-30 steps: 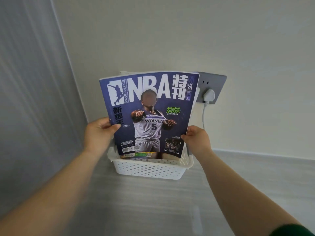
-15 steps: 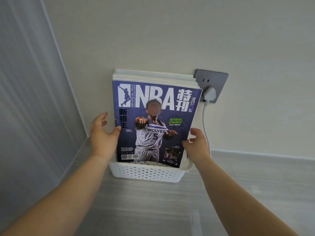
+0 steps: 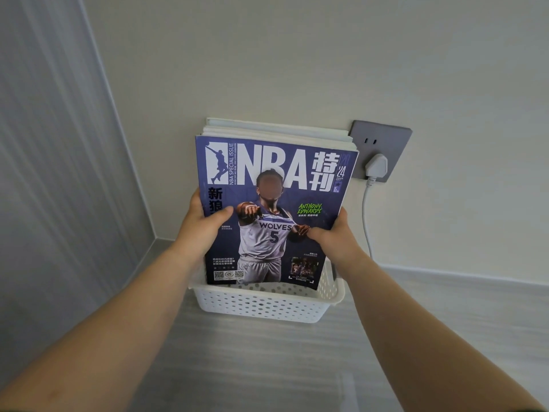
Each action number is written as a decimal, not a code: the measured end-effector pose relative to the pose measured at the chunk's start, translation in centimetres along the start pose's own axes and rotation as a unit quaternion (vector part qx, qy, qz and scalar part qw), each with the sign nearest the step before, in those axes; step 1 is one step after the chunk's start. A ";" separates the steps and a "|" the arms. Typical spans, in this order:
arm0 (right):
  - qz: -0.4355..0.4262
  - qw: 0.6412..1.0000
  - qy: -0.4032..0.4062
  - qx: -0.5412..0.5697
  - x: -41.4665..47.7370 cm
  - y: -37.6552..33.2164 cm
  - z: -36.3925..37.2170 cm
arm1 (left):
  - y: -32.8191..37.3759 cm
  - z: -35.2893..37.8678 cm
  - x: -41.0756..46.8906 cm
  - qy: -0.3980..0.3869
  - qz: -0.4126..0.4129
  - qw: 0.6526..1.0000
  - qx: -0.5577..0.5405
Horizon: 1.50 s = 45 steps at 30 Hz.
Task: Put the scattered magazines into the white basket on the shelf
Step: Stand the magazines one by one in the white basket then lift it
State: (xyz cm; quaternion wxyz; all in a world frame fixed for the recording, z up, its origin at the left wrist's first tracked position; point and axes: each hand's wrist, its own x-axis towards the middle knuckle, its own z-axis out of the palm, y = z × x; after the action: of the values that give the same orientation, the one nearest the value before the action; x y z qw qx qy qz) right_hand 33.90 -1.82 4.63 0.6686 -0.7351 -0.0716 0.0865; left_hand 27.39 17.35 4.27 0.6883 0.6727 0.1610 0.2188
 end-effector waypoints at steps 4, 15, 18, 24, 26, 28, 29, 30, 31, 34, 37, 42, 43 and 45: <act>-0.017 0.997 0.030 -0.064 0.0 0.5 -0.2 | 0.1 0.1 -0.1 -0.001 0.001 0.999 0.040; -0.006 0.972 0.097 -0.216 -7.9 2.9 -6.1 | -0.5 -0.2 -8.4 0.058 0.052 0.985 0.156; 0.005 0.953 0.104 -0.285 -13.2 5.3 -9.8 | -0.9 1.2 -12.7 -0.040 0.031 0.982 0.181; 0.078 0.899 0.131 -0.411 -21.6 9.4 -18.8 | -2.4 6.3 -21.5 -0.222 -0.005 0.947 0.234; 0.105 0.878 0.159 -0.440 -24.4 10.7 -21.7 | -3.5 8.6 -24.7 -0.272 -0.020 0.928 0.253; 0.123 0.859 0.158 -0.471 -27.4 11.8 -24.1 | -4.9 10.9 -27.7 -0.314 -0.017 0.906 0.283; 0.130 0.851 0.149 -0.486 -28.8 12.2 -25.1 | -5.6 12.0 -28.9 -0.323 -0.008 0.898 0.299; 0.135 0.843 0.142 -0.501 -30.1 12.6 -26.1 | -6.2 13.0 -29.8 -0.327 0.007 0.892 0.311; 0.137 0.836 0.138 -0.513 -31.3 13.1 -27.0 | -6.6 13.9 -30.6 -0.329 0.019 0.887 0.323; 0.158 0.821 0.163 -0.523 -33.9 14.5 -28.9 | -7.7 16.7 -32.5 -0.336 0.040 0.861 0.379; 0.166 0.820 0.180 -0.517 -34.6 15.5 -29.6 | -8.4 19.4 -34.2 -0.344 0.039 0.822 0.451; 0.148 0.826 0.170 -0.517 -34.3 16.1 -29.8 | -8.0 22.6 -36.7 -0.268 0.031 0.827 0.493; 0.143 0.825 0.170 -0.519 -34.3 16.3 -29.8 | -7.8 22.9 -36.9 -0.251 0.019 0.837 0.486; 0.139 0.827 0.168 -0.518 -34.3 16.4 -29.9 | -6.8 23.4 -37.2 -0.218 -0.002 0.875 0.432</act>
State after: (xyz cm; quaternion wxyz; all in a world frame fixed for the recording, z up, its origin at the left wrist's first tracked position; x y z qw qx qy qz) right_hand 6.93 -39.96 -7.93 0.1726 -0.9788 0.1103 0.0044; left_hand 8.33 -21.94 -4.22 0.3469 0.9336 0.0863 -0.0261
